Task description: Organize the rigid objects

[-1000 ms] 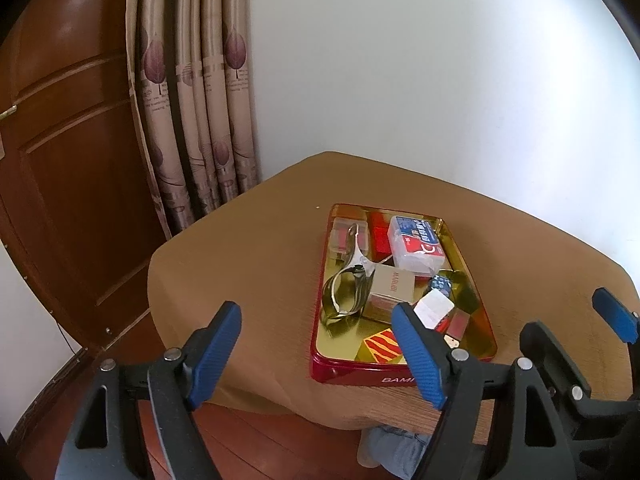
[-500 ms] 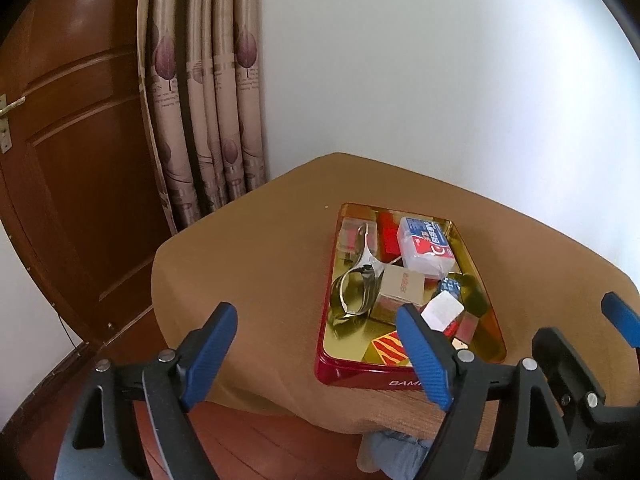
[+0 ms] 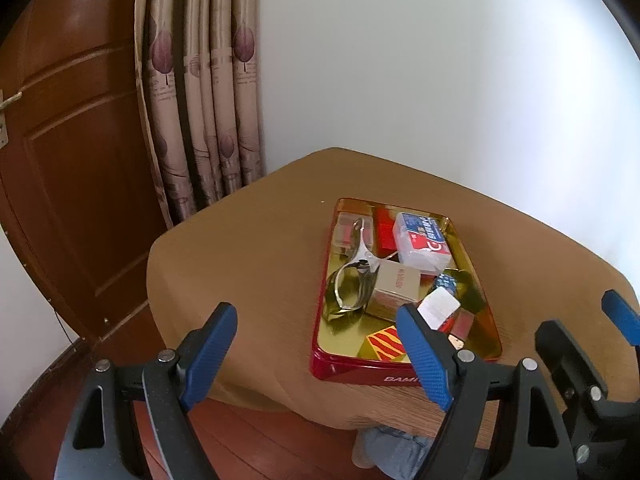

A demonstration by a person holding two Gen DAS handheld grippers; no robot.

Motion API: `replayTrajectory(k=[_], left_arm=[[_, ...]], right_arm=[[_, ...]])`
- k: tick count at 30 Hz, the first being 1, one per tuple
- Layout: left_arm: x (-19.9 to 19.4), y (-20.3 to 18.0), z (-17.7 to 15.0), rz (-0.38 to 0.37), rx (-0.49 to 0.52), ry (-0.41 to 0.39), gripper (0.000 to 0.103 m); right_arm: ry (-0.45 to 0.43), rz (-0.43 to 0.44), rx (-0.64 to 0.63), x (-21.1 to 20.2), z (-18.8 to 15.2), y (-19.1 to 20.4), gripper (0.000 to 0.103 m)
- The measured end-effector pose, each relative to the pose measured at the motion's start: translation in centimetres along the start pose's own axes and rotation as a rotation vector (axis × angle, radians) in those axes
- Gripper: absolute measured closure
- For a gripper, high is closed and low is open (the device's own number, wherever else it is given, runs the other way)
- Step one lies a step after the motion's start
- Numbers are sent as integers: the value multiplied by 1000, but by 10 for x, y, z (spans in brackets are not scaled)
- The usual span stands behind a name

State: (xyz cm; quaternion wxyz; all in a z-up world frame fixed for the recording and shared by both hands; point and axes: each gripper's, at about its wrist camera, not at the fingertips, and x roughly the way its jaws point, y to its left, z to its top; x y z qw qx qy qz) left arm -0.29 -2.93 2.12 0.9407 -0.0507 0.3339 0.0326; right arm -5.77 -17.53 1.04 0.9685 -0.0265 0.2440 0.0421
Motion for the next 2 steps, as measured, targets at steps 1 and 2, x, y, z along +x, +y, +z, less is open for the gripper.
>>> replayTrajectory(k=[1,2], left_arm=[[0,1,0,-1,-4,4,19],[0,1,0,-5,-9,6,19]], right_arm=[[0,1,2,0,0,0,0],[0,1,0,1,0,-1,0]])
